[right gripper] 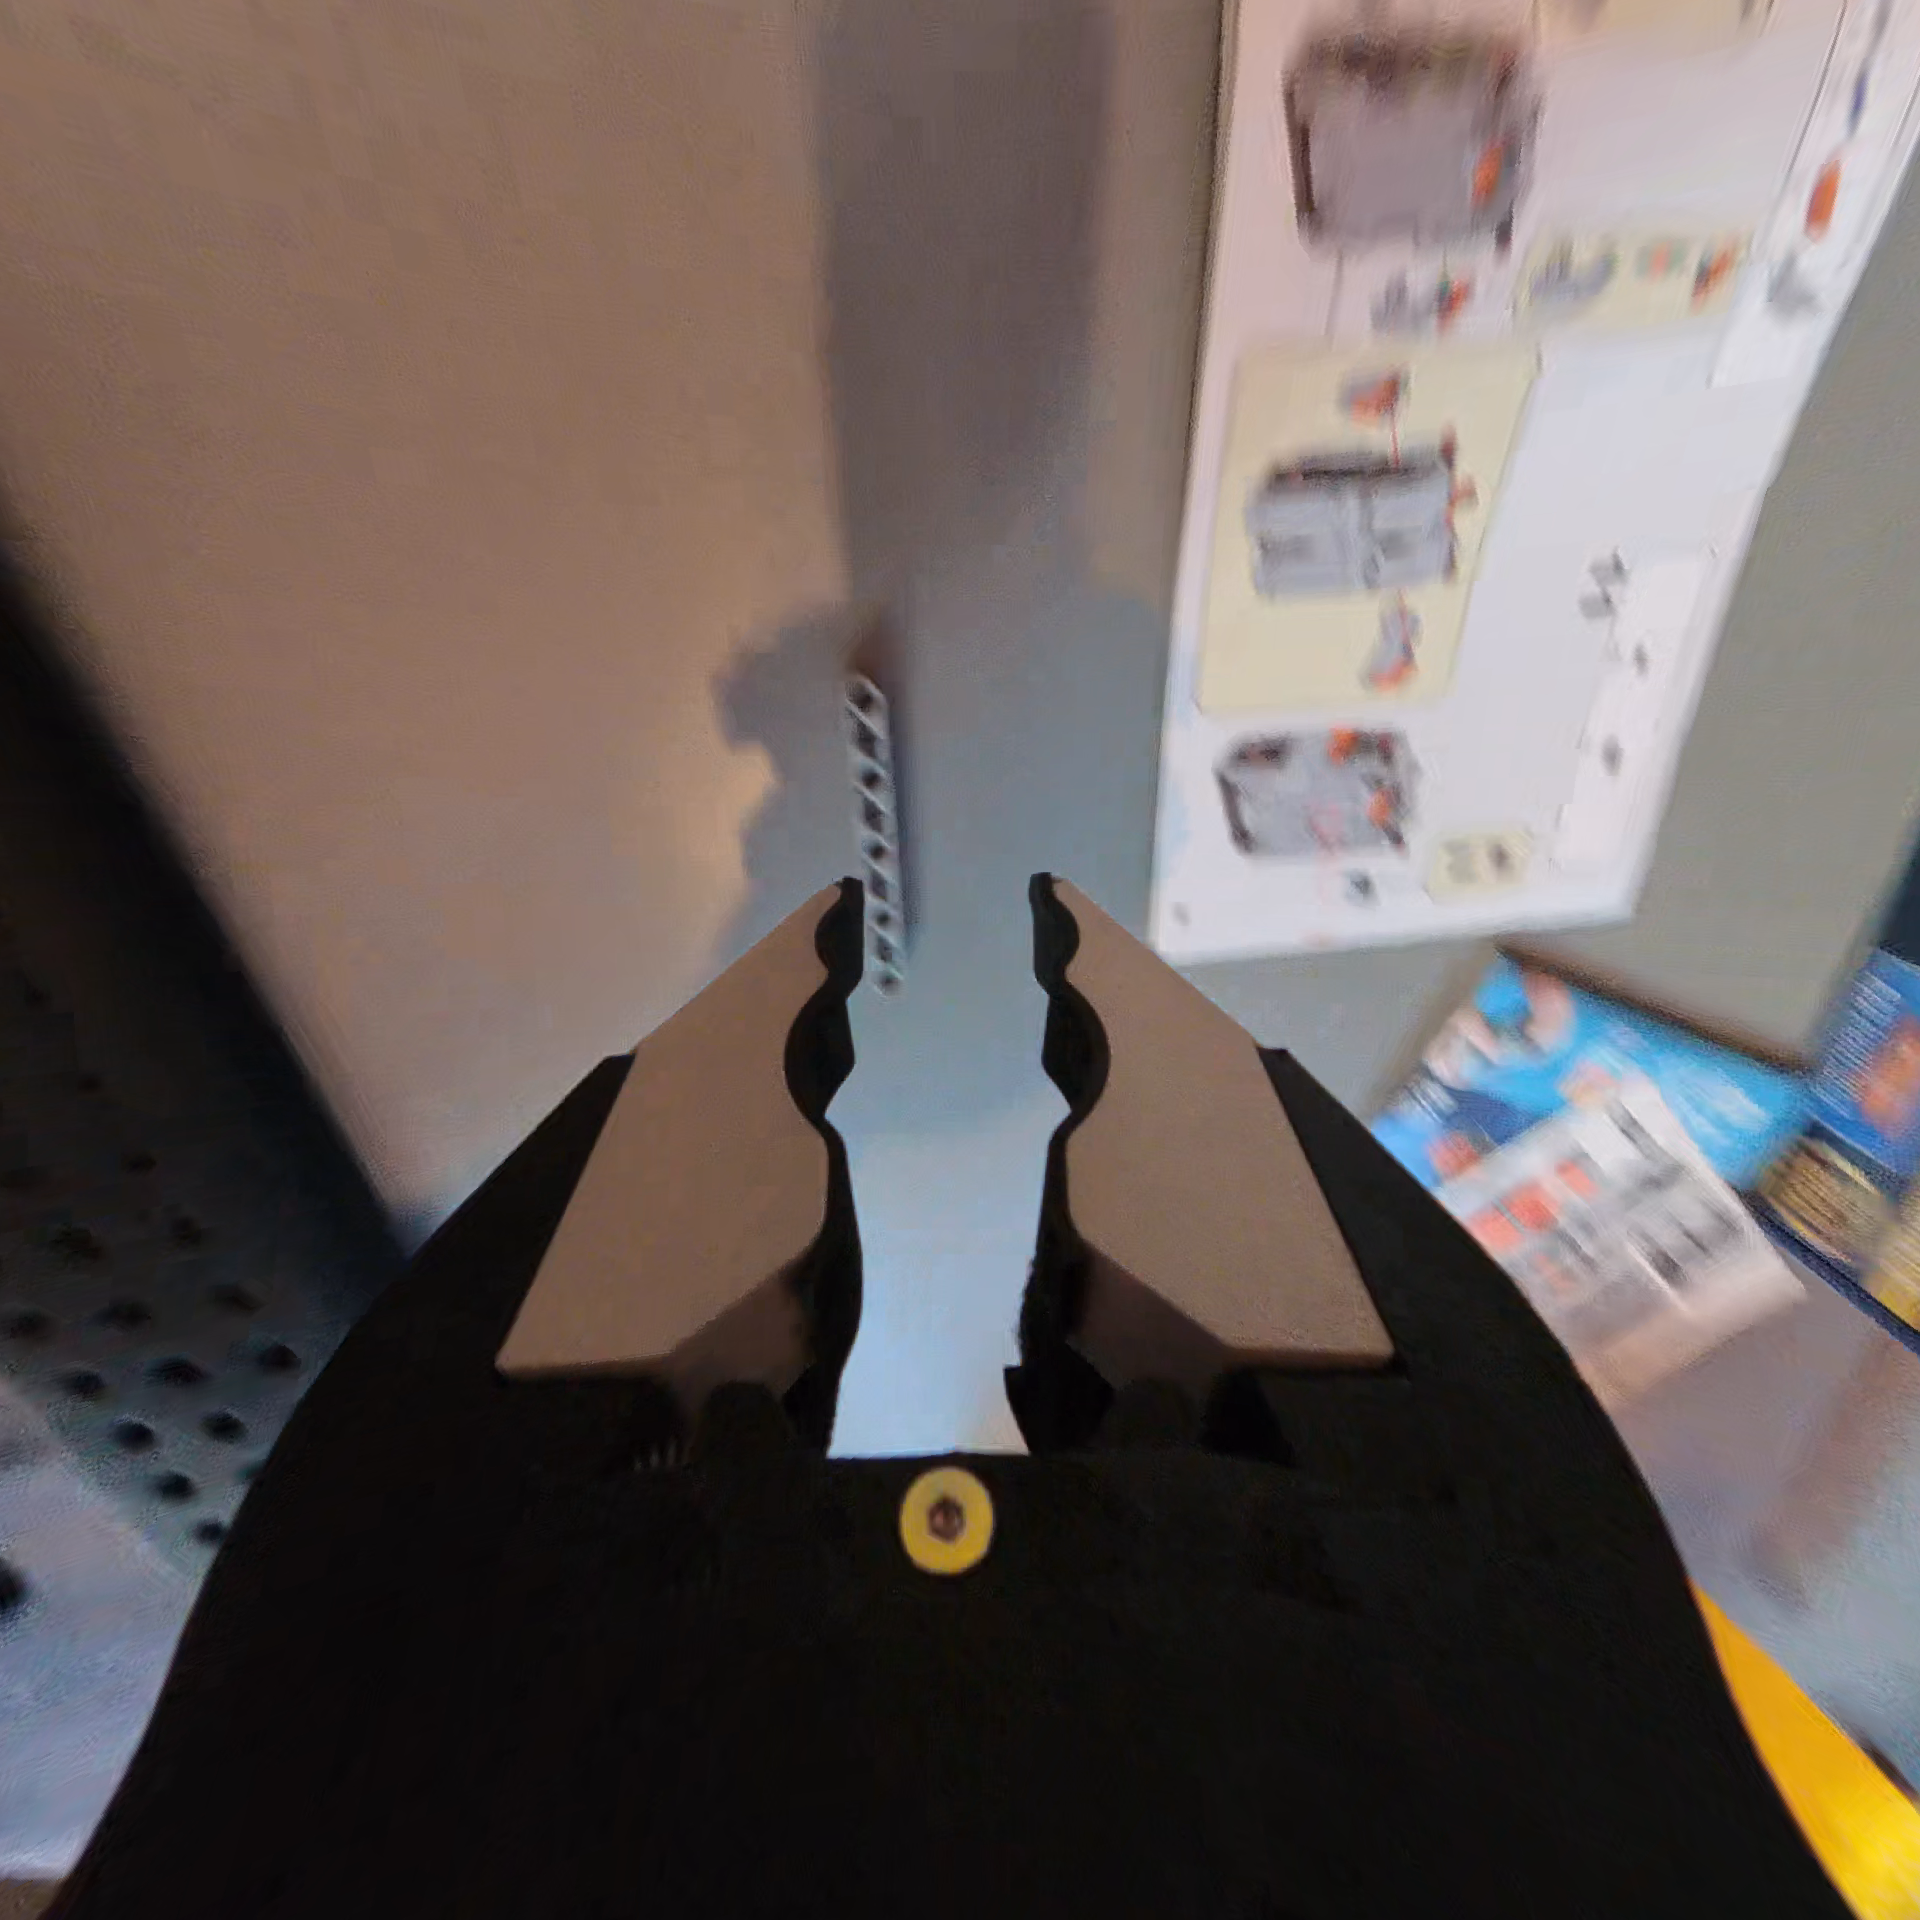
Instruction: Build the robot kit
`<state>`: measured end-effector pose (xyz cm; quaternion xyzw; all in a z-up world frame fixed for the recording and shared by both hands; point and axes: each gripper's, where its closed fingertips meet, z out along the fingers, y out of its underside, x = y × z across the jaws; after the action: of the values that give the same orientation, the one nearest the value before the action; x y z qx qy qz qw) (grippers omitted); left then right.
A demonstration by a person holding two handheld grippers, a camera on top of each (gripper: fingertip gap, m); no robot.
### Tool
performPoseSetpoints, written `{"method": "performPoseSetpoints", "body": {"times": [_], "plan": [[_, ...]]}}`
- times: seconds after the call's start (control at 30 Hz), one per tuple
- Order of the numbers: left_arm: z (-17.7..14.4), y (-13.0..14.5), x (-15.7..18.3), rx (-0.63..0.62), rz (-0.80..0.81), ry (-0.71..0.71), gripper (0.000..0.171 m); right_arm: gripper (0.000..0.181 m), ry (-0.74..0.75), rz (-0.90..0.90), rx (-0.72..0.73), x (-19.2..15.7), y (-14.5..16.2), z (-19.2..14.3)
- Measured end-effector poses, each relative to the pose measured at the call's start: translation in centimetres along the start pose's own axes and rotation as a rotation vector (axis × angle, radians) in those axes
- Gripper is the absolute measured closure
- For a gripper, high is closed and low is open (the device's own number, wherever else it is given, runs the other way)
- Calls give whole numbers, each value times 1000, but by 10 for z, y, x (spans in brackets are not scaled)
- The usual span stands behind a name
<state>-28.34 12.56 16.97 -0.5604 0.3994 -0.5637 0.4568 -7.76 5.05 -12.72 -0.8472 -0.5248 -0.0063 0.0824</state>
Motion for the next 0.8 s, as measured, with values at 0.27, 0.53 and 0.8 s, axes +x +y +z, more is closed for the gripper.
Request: {"method": "performPoseSetpoints", "body": {"times": [0.27,0.53,0.8], "plan": [[12,4,2,-27,6,10,167,150,-8,-45,242,-10,13,4],[29,13,7,-87,20,19,167,164,-41,-56,256,-15,24,20],[35,17,8,-111,23,20,167,168,-82,-30,240,-20,23,25]]}}
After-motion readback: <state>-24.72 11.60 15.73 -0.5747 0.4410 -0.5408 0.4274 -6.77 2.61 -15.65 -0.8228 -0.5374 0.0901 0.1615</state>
